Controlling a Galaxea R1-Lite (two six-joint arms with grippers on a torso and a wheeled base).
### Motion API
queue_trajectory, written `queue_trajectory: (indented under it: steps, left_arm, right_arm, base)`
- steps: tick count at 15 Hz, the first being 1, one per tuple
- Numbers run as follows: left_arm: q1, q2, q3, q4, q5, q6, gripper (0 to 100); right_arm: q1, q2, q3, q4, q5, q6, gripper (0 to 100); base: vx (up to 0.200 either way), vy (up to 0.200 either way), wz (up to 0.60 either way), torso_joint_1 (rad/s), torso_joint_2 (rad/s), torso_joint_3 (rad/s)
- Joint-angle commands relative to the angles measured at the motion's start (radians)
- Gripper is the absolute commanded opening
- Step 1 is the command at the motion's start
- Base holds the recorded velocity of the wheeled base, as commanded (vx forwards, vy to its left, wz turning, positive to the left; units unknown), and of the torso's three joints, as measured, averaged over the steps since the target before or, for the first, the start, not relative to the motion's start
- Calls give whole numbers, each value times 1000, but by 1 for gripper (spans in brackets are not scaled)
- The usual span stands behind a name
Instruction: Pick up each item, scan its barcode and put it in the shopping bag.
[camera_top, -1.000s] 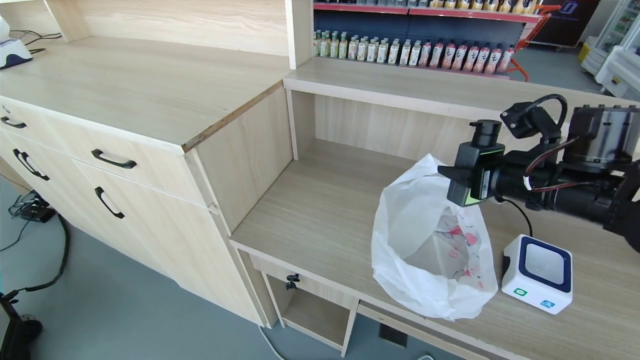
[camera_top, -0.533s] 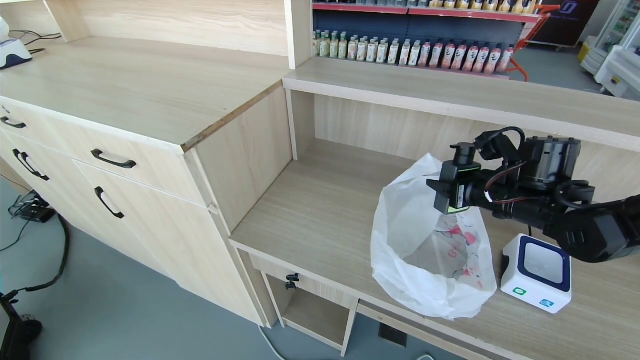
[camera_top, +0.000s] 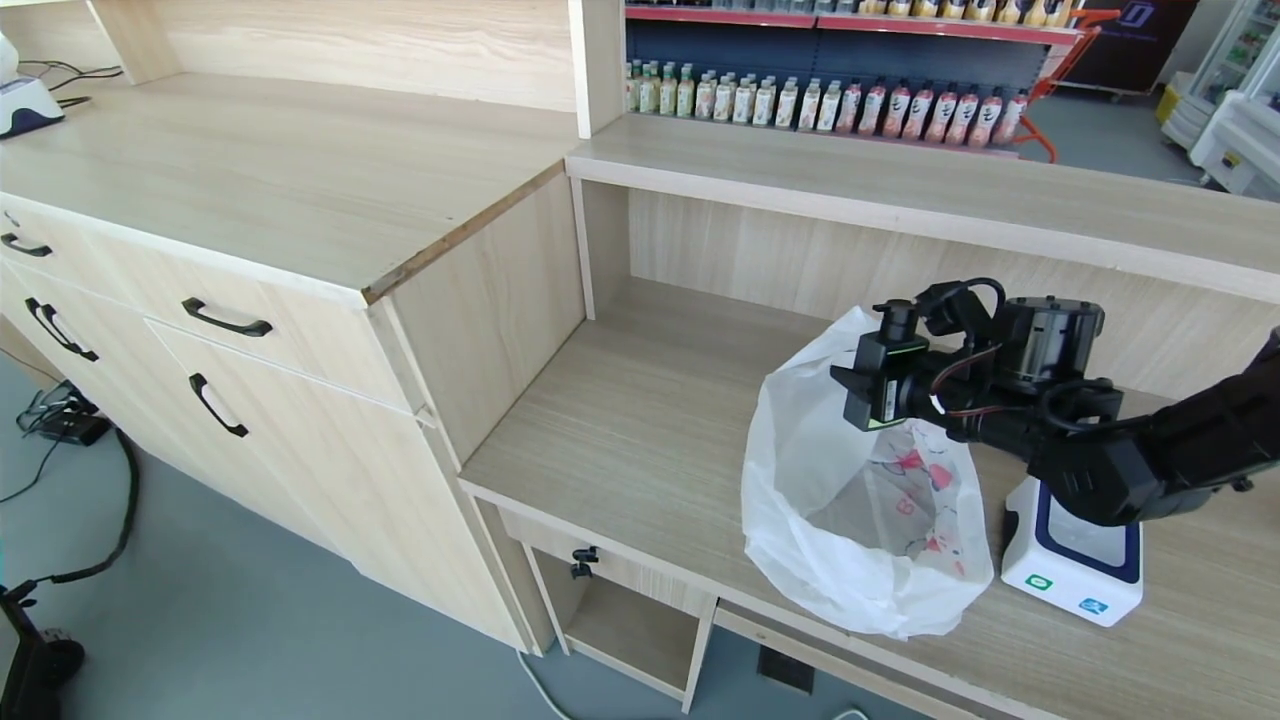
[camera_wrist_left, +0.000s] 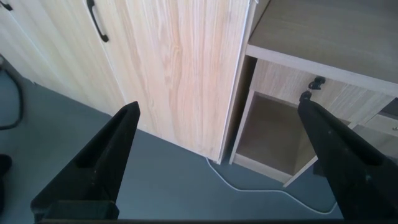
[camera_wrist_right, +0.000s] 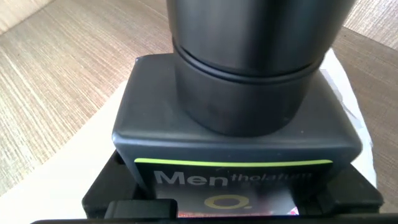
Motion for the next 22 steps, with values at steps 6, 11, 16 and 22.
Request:
queue_trajectory:
  steps: [6, 11, 16, 22]
  left_arm:
    - [0, 2, 0, 0, 1, 0, 100]
    - [0, 2, 0, 0, 1, 0, 100]
    - [0, 2, 0, 0, 1, 0, 100]
    - [0, 2, 0, 0, 1, 0, 100]
  right_arm:
    - [-6, 113, -78, -18, 1, -3, 0]
    - [-6, 133, -87, -18, 1, -5, 0]
    - [-4, 136, -89, -16, 1, -17, 0]
    - [-1, 115, -89, -12, 3, -20, 100]
  base:
    - [0, 0, 0, 0, 0, 0]
    - [0, 0, 0, 0, 0, 0]
    - [0, 0, 0, 0, 0, 0]
    - [0, 0, 0, 0, 0, 0]
